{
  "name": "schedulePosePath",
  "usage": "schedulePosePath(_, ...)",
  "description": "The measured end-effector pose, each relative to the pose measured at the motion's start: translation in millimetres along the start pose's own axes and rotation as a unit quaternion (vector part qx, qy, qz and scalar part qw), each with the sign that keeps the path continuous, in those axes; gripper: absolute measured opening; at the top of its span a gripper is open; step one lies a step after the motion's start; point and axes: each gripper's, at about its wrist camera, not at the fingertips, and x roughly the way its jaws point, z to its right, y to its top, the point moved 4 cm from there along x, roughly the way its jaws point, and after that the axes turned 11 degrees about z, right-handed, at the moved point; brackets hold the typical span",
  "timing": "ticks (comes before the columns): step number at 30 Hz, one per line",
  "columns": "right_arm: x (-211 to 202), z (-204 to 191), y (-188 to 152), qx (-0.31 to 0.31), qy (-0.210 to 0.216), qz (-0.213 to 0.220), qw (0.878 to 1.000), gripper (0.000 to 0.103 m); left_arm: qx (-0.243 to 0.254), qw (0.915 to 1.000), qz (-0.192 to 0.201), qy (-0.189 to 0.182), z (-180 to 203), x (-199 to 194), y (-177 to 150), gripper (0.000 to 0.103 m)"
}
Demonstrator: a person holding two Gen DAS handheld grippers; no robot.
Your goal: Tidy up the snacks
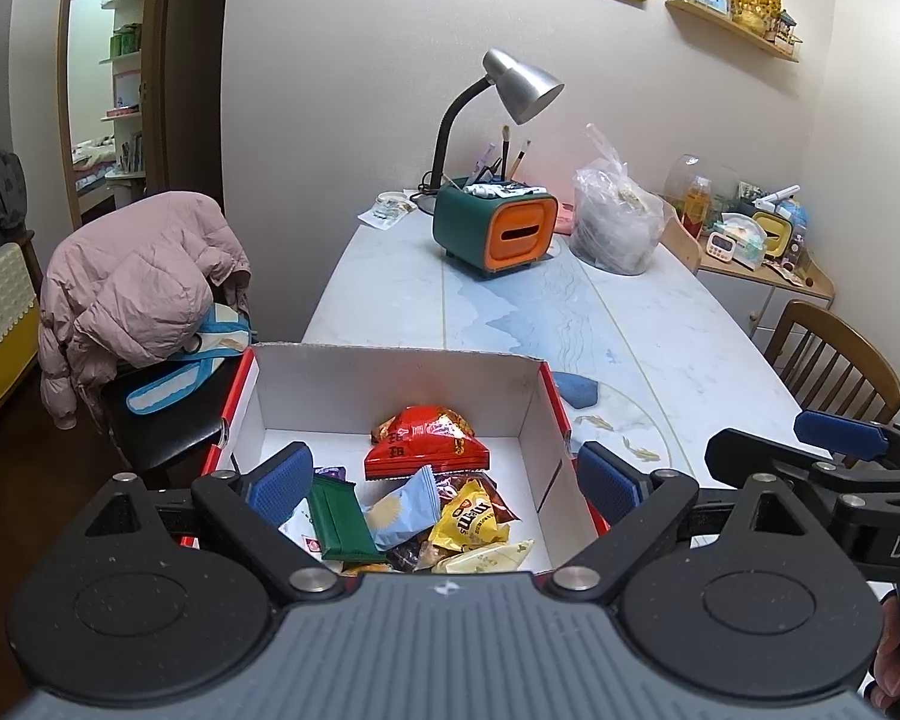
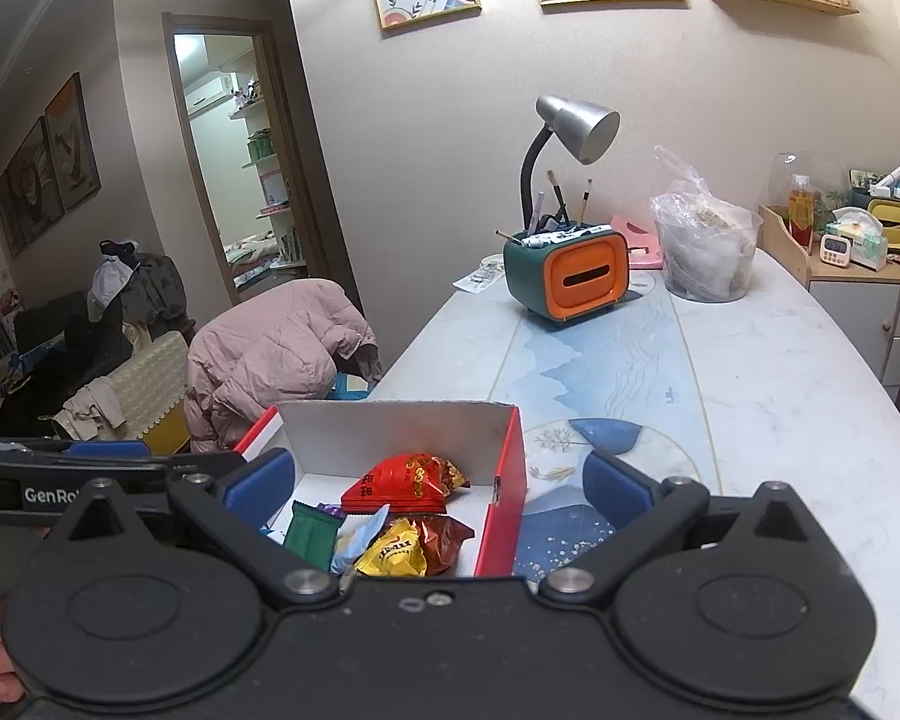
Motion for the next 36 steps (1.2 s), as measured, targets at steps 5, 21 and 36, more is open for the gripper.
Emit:
schedulePosePath(5, 0.2, 0.9, -0.6, 0.000, -0.003, -0.002, 1.000, 0.103, 0.000, 1.0000, -0.004, -0.003, 0.8, -0.8, -1.0, 0.095)
schedulePosePath(21, 1.6, 2.9, -2.2, 0.005, -0.006, -0.009, 1.000, 0.103, 0.002, 1.0000, -0.004, -0.008, 2.1, -2.1, -2.8, 0.095)
schedulePosePath(36, 0.6, 3.8, -3.8, 0.006, -0.008, -0.009, 1.000, 0.103, 0.002, 1.0000, -0.004, -0.007, 3.2, -3.6, -4.9, 0.095)
